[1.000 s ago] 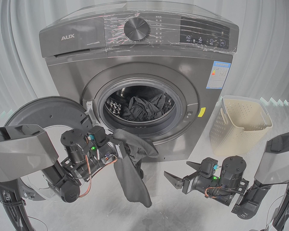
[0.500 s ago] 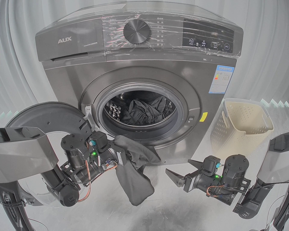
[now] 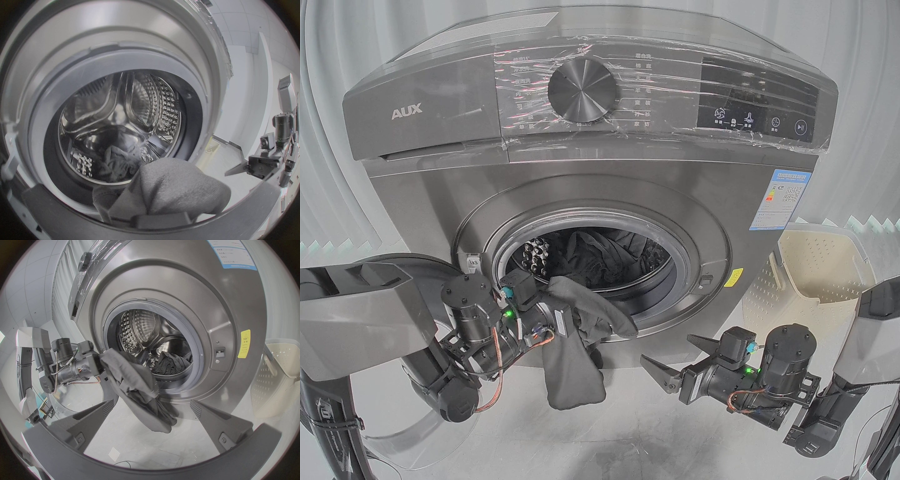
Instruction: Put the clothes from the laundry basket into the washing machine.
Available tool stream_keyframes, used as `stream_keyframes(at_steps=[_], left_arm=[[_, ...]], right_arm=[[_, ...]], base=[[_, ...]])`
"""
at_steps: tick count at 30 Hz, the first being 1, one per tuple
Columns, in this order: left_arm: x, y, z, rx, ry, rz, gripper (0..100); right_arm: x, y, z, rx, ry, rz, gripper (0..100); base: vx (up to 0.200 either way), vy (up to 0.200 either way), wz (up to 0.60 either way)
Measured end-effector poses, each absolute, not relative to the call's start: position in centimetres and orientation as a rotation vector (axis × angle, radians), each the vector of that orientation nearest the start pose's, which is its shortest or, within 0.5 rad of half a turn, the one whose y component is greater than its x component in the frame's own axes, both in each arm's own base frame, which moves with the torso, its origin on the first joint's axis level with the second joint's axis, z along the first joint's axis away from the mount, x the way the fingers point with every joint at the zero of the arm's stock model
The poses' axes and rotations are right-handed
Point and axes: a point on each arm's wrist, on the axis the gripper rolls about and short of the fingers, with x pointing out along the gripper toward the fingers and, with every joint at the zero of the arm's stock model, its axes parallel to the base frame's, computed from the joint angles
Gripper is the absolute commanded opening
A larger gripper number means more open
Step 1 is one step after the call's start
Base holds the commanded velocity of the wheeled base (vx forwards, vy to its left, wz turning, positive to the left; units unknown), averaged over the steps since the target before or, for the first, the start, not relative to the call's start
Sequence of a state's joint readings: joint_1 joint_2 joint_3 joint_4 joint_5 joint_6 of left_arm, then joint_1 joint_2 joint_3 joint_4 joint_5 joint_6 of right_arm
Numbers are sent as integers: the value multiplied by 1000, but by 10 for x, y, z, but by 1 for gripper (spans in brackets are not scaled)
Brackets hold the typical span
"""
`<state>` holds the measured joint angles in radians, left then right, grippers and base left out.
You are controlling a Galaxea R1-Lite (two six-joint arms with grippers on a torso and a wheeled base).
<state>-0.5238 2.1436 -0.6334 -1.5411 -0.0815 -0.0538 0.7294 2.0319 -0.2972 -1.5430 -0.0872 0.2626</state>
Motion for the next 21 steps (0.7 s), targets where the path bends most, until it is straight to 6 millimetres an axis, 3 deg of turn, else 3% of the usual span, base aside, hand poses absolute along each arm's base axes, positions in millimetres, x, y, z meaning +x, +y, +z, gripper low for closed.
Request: stream_keyframes(at_steps=[8, 21], left_arm=[[332, -197, 80, -49, -80, -610, 0], [400, -240, 66, -77, -109, -617, 0]], right_arm=[[207, 185, 64, 172, 267, 619, 100], [205, 185, 66, 173, 264, 624, 100]], base=[[0, 0, 0], [0, 0, 0]])
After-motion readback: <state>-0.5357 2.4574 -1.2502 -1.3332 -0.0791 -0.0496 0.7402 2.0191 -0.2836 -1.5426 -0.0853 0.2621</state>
